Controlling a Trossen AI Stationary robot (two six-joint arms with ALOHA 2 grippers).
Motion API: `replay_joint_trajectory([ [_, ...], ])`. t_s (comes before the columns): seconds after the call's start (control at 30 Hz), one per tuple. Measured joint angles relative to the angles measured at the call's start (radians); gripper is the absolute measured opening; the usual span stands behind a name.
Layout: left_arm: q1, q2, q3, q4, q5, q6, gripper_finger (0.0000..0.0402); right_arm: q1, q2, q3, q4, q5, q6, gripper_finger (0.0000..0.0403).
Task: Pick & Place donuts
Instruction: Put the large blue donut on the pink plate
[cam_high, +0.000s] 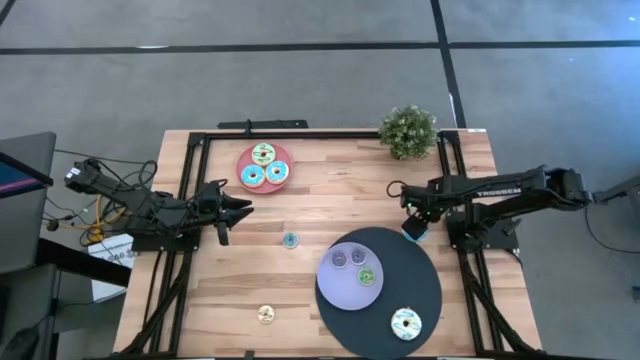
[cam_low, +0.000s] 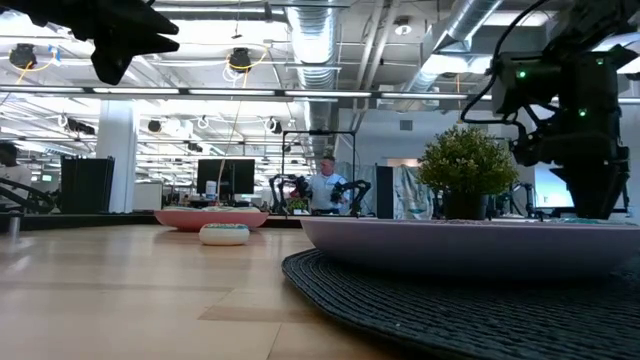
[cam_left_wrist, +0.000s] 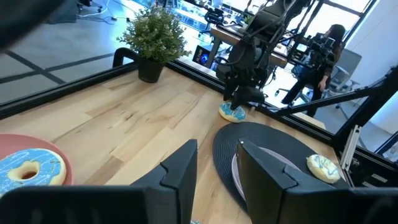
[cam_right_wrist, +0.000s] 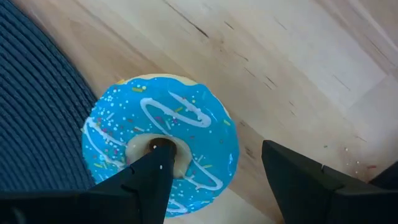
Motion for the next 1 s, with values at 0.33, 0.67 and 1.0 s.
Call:
replay_joint_trajectory([
  [0.33, 0.000, 0.000, 0.000, 0.000, 0.000, 0.000, 0.0105, 0.000, 0.119, 0.000, 0.087, -0.027, 0.023, 0.0214],
  [0.67, 0.000, 0.000, 0.000, -0.001, 0.000, 0.031, 0.0105, 0.000, 0.083, 0.038, 0.099, -0.053, 0.181, 0.0143],
  [1.0, 0.000, 0.000, 0.000, -0.001, -0.111, 0.064, 0.0105, -0.036, 0.051, 0.196, 0.503, -0.023, 0.182, 0.0141],
])
